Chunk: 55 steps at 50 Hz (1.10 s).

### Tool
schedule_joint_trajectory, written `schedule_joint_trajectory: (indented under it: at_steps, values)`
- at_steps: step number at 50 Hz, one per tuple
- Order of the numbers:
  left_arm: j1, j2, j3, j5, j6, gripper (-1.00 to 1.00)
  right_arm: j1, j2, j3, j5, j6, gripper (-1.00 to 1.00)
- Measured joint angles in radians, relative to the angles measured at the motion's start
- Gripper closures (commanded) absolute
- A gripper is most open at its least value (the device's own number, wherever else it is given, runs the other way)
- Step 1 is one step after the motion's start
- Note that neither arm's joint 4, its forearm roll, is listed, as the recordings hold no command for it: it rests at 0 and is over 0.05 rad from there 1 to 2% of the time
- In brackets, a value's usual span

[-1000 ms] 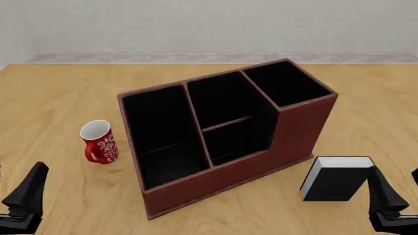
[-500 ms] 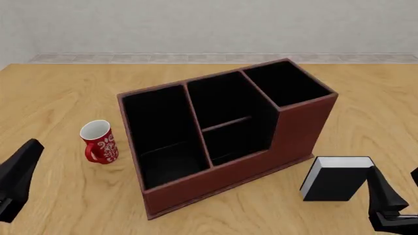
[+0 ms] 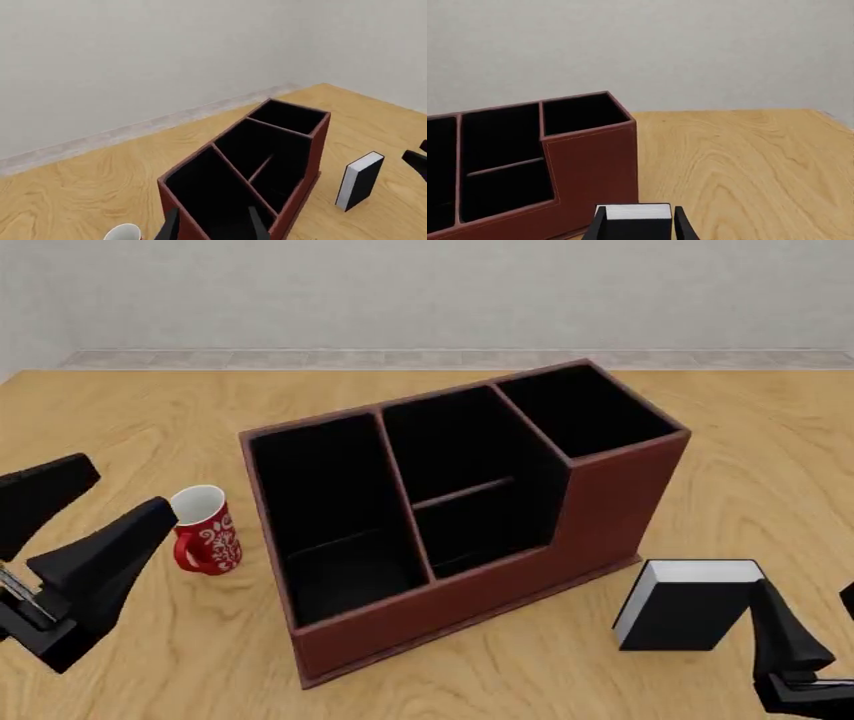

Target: Pick up the book and place it in the back compartment of the caddy.

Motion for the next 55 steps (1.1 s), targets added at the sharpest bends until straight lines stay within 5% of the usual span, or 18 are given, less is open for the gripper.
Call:
schedule_joint_trajectory:
  at_steps: [25, 55]
  values:
    - [-0.241, 0.289, -0.105, -0.130, 0.004, -1.00, 0.000, 0.002, 0.000, 0.000, 0.005, -1.00]
    - [-0.403, 0.566, -0.221, -0.200, -0.035, -1.00, 0.000, 0.007, 0.000, -0.005, 0.005, -1.00]
